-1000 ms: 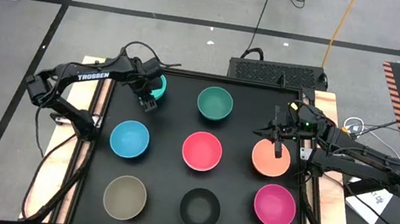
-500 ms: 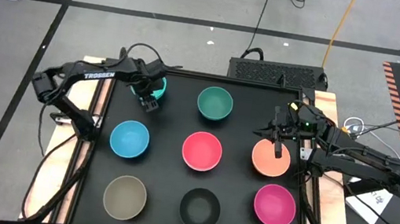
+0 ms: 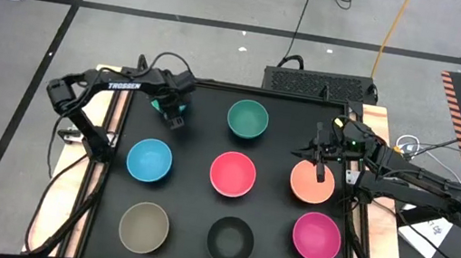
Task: Nest bowls inside each other
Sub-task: Stack the light blue bowl on top of the orange bowl
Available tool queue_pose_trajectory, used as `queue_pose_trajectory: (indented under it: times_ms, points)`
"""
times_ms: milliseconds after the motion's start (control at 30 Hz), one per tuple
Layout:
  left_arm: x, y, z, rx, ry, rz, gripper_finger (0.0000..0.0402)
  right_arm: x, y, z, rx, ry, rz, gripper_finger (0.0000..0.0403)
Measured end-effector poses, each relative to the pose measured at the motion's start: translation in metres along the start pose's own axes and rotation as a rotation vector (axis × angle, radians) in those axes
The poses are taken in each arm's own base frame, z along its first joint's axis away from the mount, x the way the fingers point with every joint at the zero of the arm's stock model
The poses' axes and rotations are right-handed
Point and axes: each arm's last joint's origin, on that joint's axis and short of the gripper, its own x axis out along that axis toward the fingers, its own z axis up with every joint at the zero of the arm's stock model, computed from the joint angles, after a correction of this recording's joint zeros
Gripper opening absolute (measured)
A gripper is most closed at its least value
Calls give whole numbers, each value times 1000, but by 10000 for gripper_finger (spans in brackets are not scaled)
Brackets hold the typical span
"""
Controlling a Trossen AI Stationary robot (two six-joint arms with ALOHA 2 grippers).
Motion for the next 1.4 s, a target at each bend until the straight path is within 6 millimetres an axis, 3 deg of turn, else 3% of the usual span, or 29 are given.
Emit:
queue_pose_trajectory:
  times_ms: [433,633,1133,1400]
  points:
    - [-9,1,0,-6,32,73,5,0,0,0,1,2,0,0]
    - [-26,-12,11,35,20,90,4,0,0,0,1,2,0,0]
    - [-94,-93,40,193,-184,-38,3,0,0,0,1,3,0,0]
    - [-99,-136,51,273,-136,-65,3,0,0,0,1,4,-1,0]
